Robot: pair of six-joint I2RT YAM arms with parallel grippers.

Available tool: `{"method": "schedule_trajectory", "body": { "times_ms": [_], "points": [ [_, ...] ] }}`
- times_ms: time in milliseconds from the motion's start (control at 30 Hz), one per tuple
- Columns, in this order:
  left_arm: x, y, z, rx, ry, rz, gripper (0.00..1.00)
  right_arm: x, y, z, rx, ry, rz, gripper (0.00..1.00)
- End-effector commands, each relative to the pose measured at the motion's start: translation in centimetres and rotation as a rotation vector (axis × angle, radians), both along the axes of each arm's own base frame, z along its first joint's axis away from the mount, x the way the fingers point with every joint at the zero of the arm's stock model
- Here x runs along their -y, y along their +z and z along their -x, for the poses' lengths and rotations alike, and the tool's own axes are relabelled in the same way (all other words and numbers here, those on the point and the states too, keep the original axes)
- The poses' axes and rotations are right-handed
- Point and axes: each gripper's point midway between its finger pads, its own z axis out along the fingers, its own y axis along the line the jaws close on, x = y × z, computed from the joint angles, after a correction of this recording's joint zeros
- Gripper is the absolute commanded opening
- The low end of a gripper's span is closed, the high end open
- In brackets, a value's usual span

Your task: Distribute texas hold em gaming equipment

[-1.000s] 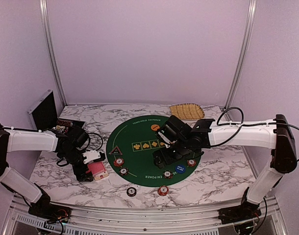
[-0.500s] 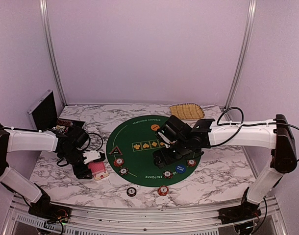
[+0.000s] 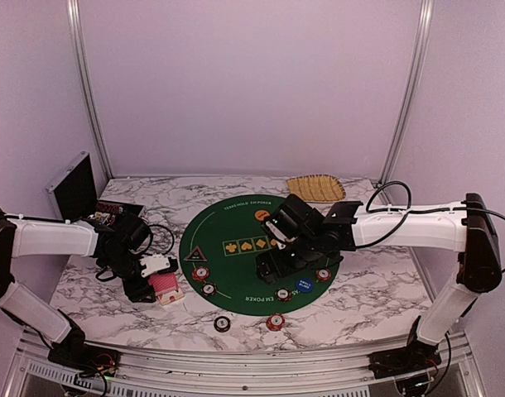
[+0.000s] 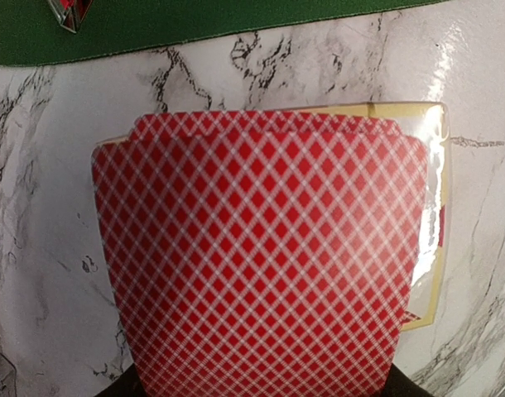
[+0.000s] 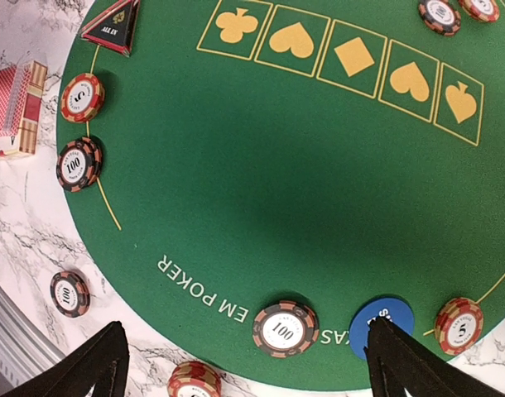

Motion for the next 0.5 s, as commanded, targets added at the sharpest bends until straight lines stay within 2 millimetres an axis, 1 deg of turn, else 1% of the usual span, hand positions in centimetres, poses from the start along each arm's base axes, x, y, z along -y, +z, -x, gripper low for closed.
{"method": "schedule_trajectory", "body": {
  "times_ms": [0, 100, 233, 333, 467],
  "points": [
    [0.0, 0.8, 0.6, -0.015, -0.004, 0.005, 0.34, -0.9, 1.0, -0.2, 0.000, -0.005, -0.069, 0.98],
    [0.1, 1.5, 0.4, 0.000, -0.003, 0.016, 0.30, -1.4, 1.0, -0.2, -0.006, -0.003, -0.087, 0.98],
    [0.4, 2.3, 0.4, 0.005, -0.006, 0.034, 0.19, -1.9, 1.3, -0.2, -0.011, 0.001, -0.115, 0.98],
    [0.5, 2.5, 0.6, 0.000, -0.004, 0.044, 0.18, -2.2, 1.4, -0.2, -0.015, 0.000, -0.133, 0.98],
    [0.8, 3.1, 0.6, -0.002, -0.006, 0.058, 0.15, -3.2, 1.6, 0.3, -0.047, 0.020, -0.182, 0.98]
  ]
}}
